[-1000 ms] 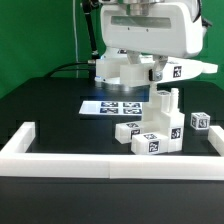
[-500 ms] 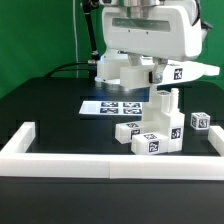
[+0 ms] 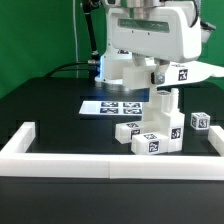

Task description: Assemble chair

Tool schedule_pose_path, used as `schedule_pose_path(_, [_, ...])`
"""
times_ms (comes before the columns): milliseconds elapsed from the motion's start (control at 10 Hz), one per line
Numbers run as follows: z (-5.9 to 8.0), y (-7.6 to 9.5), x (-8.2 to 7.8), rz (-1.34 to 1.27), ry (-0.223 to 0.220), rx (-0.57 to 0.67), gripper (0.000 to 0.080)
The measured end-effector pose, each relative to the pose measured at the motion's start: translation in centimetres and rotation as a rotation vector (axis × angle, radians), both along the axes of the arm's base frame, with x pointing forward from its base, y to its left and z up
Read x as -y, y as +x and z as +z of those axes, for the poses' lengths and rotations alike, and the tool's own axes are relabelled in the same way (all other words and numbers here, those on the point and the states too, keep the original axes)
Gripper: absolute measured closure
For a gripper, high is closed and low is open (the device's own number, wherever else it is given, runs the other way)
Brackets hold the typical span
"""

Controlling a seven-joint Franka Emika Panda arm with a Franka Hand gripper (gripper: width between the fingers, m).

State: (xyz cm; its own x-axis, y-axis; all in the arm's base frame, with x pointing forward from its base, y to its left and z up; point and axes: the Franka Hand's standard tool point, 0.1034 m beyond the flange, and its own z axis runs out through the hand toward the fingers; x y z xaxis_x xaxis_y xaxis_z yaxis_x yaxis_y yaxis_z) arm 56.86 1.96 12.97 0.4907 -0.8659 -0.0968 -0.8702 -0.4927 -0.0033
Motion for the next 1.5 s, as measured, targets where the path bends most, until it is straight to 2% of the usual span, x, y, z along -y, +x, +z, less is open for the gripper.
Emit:
schedule_pose_path(100, [-0.02, -0.04, -0.69, 0.005, 0.000, -0.001, 0.0509])
schedule_pose_path(500, [-0.25, -0.13, -0.70, 0.008, -0.002, -0.003, 0.0509])
schedule_pose_path(700, [-0.41, -0.27, -1.28, 0.016, -0.002, -0.005, 0.0509])
schedule_pose_path(1500, [-0.99, -0.48, -1.16, 0.011, -0.006, -0.014, 0.0509])
